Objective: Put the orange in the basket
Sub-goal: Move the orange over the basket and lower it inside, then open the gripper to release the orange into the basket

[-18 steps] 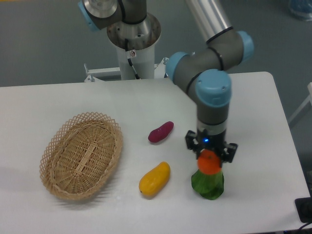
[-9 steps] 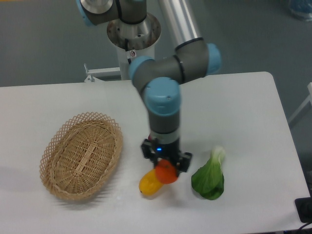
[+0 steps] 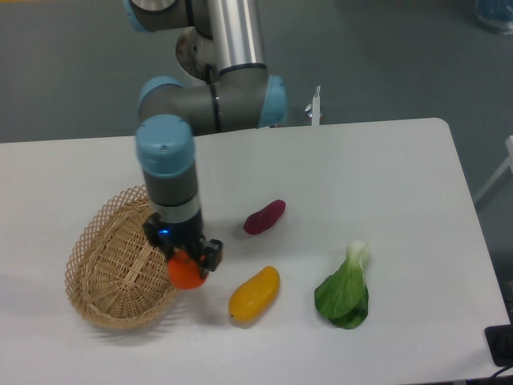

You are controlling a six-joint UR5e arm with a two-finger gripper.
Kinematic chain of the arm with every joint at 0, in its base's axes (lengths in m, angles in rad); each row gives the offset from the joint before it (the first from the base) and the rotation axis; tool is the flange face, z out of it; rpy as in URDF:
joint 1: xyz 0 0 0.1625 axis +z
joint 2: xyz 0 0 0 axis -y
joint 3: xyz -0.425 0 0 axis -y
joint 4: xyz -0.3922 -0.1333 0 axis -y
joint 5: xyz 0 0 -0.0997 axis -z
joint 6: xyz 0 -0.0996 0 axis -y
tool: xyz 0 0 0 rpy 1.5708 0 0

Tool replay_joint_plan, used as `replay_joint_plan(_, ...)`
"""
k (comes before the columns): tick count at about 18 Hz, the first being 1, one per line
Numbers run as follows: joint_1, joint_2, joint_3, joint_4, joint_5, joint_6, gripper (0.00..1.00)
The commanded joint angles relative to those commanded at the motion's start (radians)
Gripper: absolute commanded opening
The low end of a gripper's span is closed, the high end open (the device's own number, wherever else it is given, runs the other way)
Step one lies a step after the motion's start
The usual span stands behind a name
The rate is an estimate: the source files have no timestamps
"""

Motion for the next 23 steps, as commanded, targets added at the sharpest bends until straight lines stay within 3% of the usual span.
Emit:
replay_joint_plan(4, -0.057, -0.015, -0.034, 0.005, 0.008, 0.011, 0.56)
replay_joint_plan(6, -0.06, -0.015, -0.035, 0.005, 0.003, 0.012, 0.71)
replay_joint_plan(8, -0.069, -0.015, -0.04, -0.005, -0.011, 0.014, 0.76)
replay_joint_plan(10, -0.072, -0.014, -0.048, -0.002, -0.012, 0.011, 1.0)
replay_joint_plan(17, -0.052, 0.0, -0.032, -0.003, -0.002, 0.0, 1.0)
replay_joint_plan(20, 0.029, 0.027, -0.019, -0.005, 0.076, 0.014, 1.0)
replay_joint_plan(21, 0.094, 0.041, 0.003, -0.012, 0.075, 0.014, 1.0)
replay_joint_plan(23, 0.144, 0.041, 0.018, -0.029, 0.077, 0.072, 1.0)
